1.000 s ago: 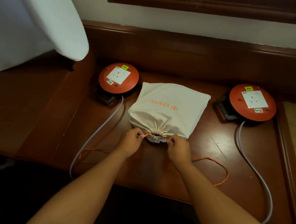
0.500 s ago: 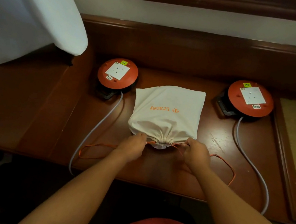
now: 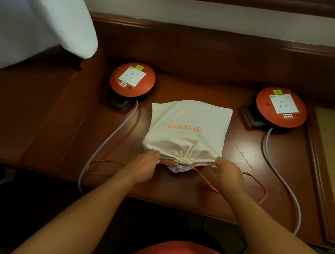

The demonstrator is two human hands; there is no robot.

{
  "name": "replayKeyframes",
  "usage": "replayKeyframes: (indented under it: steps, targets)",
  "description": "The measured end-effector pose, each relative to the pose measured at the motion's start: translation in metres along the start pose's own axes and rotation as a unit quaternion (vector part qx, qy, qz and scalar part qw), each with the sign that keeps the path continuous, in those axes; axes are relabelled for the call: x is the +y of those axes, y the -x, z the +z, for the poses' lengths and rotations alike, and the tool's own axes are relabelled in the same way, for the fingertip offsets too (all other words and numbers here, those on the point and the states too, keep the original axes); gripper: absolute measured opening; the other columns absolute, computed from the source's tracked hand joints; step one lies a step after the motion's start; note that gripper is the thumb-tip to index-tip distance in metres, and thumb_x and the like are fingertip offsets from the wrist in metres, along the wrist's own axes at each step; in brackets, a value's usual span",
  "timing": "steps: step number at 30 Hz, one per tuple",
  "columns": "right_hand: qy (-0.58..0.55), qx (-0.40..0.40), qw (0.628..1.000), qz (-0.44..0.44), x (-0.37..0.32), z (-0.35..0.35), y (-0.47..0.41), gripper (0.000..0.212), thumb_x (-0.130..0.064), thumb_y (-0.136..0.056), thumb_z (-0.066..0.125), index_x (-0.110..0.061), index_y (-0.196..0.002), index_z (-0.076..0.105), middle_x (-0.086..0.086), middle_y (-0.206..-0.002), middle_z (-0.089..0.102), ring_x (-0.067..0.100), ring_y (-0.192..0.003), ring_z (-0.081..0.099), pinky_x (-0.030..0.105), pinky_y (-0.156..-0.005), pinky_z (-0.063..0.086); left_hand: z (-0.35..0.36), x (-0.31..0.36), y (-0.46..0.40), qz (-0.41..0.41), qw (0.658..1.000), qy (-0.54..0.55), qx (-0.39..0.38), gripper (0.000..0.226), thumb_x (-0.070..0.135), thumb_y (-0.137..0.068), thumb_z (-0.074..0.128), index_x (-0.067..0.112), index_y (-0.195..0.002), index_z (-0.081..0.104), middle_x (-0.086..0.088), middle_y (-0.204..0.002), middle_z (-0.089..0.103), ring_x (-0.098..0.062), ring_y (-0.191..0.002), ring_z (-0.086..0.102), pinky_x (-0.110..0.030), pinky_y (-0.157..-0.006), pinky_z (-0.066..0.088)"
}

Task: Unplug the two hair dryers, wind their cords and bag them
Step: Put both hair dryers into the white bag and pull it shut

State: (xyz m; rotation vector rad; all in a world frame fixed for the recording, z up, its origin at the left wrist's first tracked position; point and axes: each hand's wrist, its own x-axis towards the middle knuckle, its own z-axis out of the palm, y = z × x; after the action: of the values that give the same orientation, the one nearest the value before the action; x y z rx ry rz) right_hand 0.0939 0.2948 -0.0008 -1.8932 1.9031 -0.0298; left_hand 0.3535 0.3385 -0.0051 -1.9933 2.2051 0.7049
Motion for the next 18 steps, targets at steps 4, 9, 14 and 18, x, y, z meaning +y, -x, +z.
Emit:
replayKeyframes:
  steps: [4, 9, 14, 18]
  targets:
    - [0.020, -0.006, 0.999, -0.049, 0.011, -0.006, 0.002, 0.013, -0.016, -0.089, 0.055, -0.011, -0.082, 0.065, 0.010, -0.082, 0.065, 0.034, -0.085, 0.059, 0.030, -0.066, 0.035, 0.001, 0.011, 0.004, 0.001, 0.999, 0.026, 0.042, 0.019, 0.020, -0.099, 0.045, 0.005, -0.108, 0.052, -0.014, -0.112, 0.054, -0.035, -0.099, 0.056, -0.043, -0.081, 0.042]
    - [-0.086, 0.092, 0.986, -0.108, 0.019, 0.004, 0.033, 0.014, -0.009, -0.085, 0.053, -0.010, -0.088, 0.066, 0.006, -0.085, 0.063, 0.025, -0.084, 0.054, 0.036, -0.073, 0.042, 0.020, 0.029, 0.027, -0.031, 0.948, 0.082, 0.307, 0.033, 0.016, -0.081, 0.065, 0.007, -0.112, 0.059, -0.013, -0.111, 0.057, -0.029, -0.105, 0.049, -0.040, -0.090, 0.041]
    - [-0.482, -0.135, 0.843, 0.198, -0.019, 0.019, 0.052, 0.025, -0.024, -0.096, 0.051, -0.010, -0.079, 0.063, 0.011, -0.078, 0.063, 0.020, -0.067, 0.056, 0.034, -0.061, 0.044, 0.036, 0.076, 0.030, -0.311, 0.745, 0.578, 0.122, 0.013, 0.017, -0.096, 0.054, 0.011, -0.086, 0.060, -0.003, -0.076, 0.057, -0.019, -0.066, 0.055, -0.021, -0.055, 0.039]
    - [-0.658, -0.195, 0.658, 0.311, -0.038, 0.026, 0.034, 0.049, -0.046, -0.100, 0.035, -0.004, -0.092, 0.058, 0.013, -0.090, 0.062, 0.024, -0.081, 0.058, 0.036, -0.073, 0.046, 0.044, 0.085, 0.015, -0.374, 0.503, 0.779, 0.017, 0.046, 0.050, -0.098, 0.039, 0.010, -0.101, 0.061, -0.006, -0.088, 0.062, -0.018, -0.075, 0.057, -0.027, -0.064, 0.044]
